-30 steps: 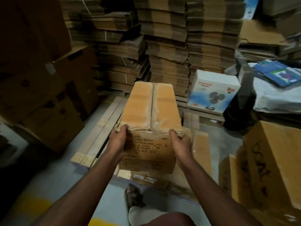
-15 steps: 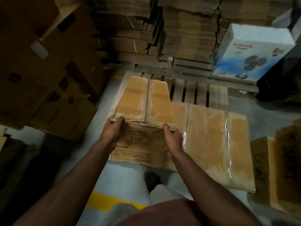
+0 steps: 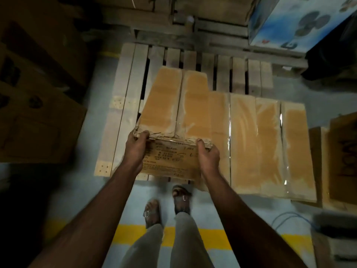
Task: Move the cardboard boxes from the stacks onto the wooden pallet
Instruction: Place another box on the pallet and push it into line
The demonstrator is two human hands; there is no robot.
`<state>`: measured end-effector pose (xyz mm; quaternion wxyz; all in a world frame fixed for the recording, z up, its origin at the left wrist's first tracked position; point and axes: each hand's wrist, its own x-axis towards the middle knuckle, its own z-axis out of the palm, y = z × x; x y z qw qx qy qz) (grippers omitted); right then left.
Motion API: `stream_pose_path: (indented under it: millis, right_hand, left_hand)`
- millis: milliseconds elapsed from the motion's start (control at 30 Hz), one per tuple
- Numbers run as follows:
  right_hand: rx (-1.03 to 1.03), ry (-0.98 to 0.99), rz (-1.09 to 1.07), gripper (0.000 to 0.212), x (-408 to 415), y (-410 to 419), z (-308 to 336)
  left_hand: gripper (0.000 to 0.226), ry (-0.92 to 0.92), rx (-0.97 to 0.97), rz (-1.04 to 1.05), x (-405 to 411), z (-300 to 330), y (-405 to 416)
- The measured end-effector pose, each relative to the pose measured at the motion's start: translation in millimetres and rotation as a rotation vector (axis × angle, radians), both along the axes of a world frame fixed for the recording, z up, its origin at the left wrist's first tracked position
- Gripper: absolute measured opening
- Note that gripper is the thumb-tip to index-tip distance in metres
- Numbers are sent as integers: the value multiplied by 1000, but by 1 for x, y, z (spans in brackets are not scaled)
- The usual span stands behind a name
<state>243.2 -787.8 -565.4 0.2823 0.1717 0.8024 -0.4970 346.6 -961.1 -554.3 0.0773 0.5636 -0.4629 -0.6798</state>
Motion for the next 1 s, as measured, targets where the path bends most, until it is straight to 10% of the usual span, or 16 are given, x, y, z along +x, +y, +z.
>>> stream_pose_path:
  millis: [400, 1000]
  right_hand:
    - [-71, -91, 22, 62, 11, 37, -117]
    - [141, -42, 184, 18, 71, 109, -184]
  left_hand:
    - [75, -20, 58, -152, 38, -122, 27]
    - [42, -215, 4, -368, 101, -190, 62]
